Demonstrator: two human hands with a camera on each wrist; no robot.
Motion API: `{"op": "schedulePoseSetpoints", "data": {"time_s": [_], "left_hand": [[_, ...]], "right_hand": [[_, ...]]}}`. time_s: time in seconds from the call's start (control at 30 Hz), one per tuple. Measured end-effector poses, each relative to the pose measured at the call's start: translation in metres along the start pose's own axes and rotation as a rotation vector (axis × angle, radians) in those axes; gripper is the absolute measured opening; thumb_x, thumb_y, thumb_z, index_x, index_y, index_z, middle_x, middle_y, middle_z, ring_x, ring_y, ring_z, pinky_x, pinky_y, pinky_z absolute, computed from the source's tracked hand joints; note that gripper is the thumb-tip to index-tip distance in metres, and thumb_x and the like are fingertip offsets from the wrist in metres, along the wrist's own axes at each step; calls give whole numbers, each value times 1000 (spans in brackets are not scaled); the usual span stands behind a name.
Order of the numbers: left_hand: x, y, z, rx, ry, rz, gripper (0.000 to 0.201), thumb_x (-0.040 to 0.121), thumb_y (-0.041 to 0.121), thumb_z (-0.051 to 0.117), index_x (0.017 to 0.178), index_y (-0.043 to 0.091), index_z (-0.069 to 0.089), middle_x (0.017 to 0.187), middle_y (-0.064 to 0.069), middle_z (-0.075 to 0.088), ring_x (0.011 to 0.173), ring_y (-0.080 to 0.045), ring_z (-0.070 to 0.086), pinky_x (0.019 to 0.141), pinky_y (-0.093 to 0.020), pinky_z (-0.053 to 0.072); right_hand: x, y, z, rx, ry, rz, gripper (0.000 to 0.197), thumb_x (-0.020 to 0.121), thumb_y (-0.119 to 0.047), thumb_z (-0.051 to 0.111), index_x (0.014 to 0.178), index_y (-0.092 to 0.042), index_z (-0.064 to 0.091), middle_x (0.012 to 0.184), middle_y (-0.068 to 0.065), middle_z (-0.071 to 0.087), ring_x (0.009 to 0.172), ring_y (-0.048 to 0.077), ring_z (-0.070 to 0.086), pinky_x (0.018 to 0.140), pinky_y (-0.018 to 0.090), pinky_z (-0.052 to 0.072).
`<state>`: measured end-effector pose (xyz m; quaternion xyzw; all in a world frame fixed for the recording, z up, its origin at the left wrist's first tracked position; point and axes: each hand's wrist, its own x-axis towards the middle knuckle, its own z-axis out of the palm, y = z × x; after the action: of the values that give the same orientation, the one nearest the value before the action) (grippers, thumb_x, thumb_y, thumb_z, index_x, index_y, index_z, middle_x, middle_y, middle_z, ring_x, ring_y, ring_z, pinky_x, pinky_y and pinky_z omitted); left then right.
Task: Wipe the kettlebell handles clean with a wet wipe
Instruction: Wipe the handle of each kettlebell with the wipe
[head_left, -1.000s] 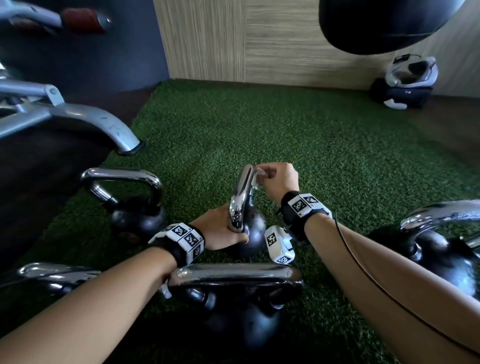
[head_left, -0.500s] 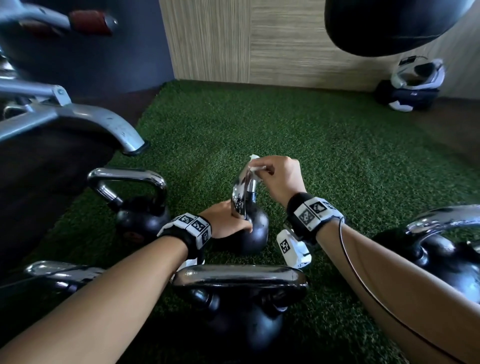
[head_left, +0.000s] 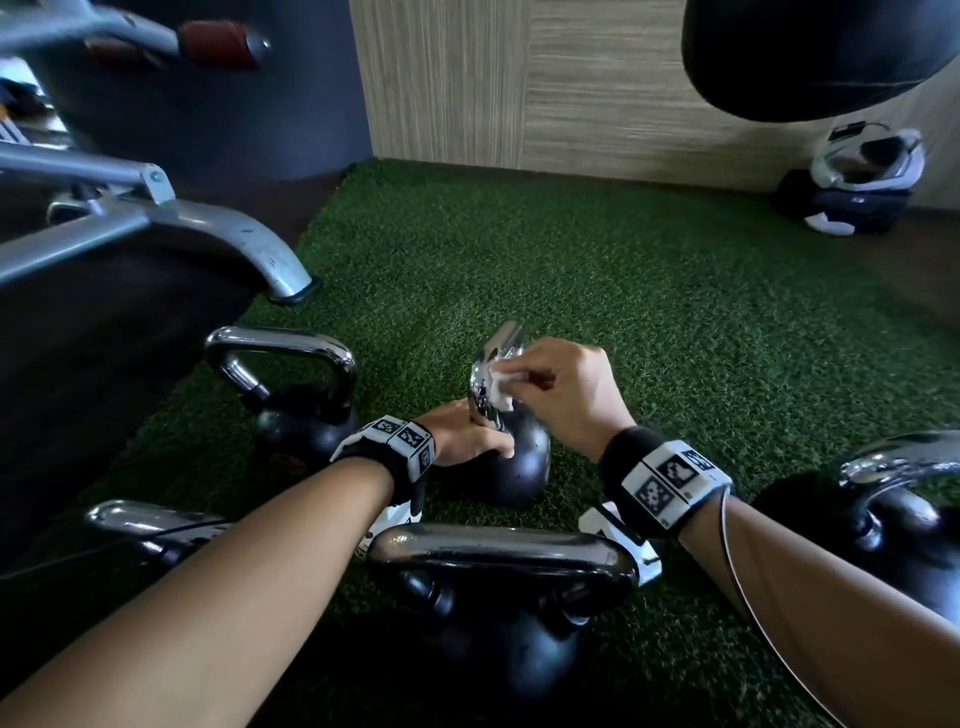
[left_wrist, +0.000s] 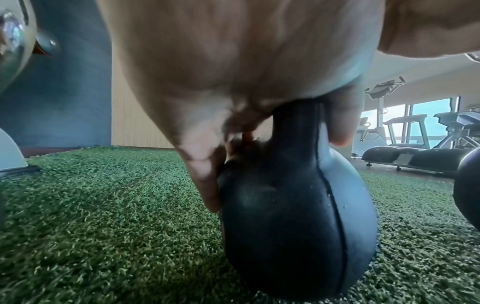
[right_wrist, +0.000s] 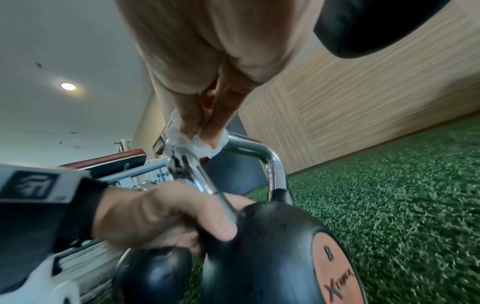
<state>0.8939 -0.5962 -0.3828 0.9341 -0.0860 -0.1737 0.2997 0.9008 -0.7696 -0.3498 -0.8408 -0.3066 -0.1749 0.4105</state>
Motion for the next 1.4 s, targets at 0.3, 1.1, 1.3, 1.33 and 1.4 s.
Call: {"op": "schedulePoseSetpoints", "data": {"time_s": [0.3, 1.1, 1.3, 1.33, 1.4], "left_hand": [[4, -5, -4, 54, -23, 73, 11, 94, 22, 67, 91, 18, 58, 76, 4, 54, 69, -12, 51, 55, -14, 38], [0, -39, 22, 85, 110, 215, 26, 67, 49, 89, 73, 42, 65, 94, 16, 71, 89, -4, 67, 90, -34, 56], [1, -34, 24, 262, 97, 196, 33, 72, 58, 80, 80, 35, 56, 100, 12, 64, 92, -11, 58, 95, -33, 53], [-1, -31, 25, 295, 96, 204, 34, 76, 55, 79, 79, 35, 53, 95, 11, 60, 92, -12, 55, 95, -30, 50], [-3, -28, 26, 322, 75, 216, 42, 81, 52, 77, 67, 39, 39, 76, 17, 47, 84, -13, 50, 92, -29, 48]], "right_hand": [[-8, 5, 12, 185, -79, 237, 16, 76, -17, 91, 88, -18, 80, 86, -9, 78, 79, 4, 74, 75, 17, 59], [0, 25, 11, 546, -598, 429, 19, 93, 3, 68, 95, -14, 75, 89, 0, 78, 79, 7, 74, 77, 21, 58], [0, 19, 8, 899, -530, 636, 20, 83, 2, 72, 103, 2, 69, 97, 14, 78, 82, 20, 77, 74, 29, 63], [0, 17, 9, 970, -457, 711, 18, 87, 6, 67, 105, 6, 66, 99, 17, 76, 80, 21, 77, 72, 30, 65], [0, 15, 13, 1119, -298, 844, 20, 94, 12, 57, 114, 10, 62, 103, 21, 72, 81, 25, 74, 72, 33, 66]]}}
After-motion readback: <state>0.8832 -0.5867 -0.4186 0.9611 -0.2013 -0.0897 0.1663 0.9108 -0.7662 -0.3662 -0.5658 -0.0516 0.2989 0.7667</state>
